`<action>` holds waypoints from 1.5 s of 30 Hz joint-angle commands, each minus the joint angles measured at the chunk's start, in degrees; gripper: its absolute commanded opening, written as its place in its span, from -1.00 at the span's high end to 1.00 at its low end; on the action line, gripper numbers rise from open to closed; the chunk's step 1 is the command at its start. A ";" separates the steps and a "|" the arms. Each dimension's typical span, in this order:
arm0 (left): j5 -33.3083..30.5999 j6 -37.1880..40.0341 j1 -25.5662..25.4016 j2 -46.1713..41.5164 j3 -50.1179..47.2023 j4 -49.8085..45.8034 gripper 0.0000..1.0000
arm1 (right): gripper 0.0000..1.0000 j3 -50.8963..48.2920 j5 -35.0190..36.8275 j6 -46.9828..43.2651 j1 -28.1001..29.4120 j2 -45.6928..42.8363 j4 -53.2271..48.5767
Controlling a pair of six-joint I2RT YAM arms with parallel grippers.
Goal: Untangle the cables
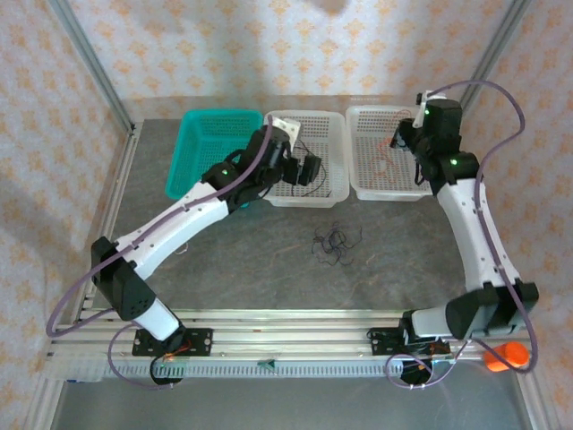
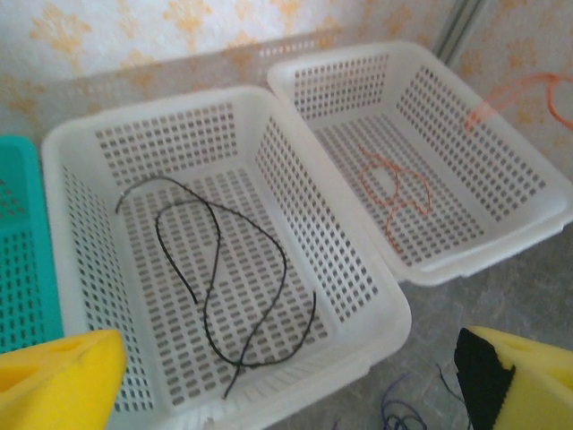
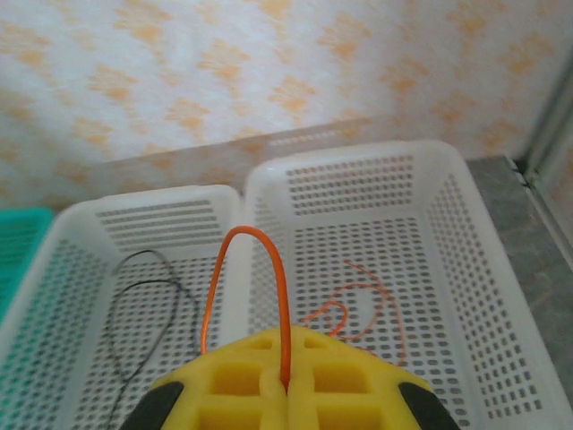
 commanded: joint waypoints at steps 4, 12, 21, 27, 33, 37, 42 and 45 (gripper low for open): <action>-3.80 -3.69 -4.26 0.22 -3.63 3.45 -0.91 | 1.00 9.27 6.70 8.91 -2.18 11.39 -3.48; -0.73 -8.64 -7.01 0.83 -10.31 8.55 -0.88 | 1.00 13.92 2.29 14.49 -2.18 19.68 -8.18; 0.79 -10.65 -9.55 2.85 -13.68 10.56 -0.86 | 1.00 9.83 4.16 13.20 -2.27 23.76 -4.24; 1.20 -12.05 -10.27 3.44 -16.34 11.84 -0.86 | 1.00 14.67 4.66 16.19 -2.54 32.23 -10.30; 5.11 -11.13 -10.53 4.53 -17.90 12.98 -0.78 | 0.77 16.72 5.66 17.66 -2.53 35.61 -12.69; 5.58 -11.23 -10.53 4.80 -19.13 13.14 -0.72 | 0.37 17.09 5.32 17.97 -2.53 35.32 -12.83; 5.20 -11.73 -10.52 5.00 -19.95 13.17 -0.64 | 0.02 18.45 5.70 17.93 -2.54 34.55 -13.89; 5.44 -12.08 -10.51 4.98 -20.12 13.08 -0.61 | -0.19 18.68 6.40 17.89 -2.54 32.50 -14.24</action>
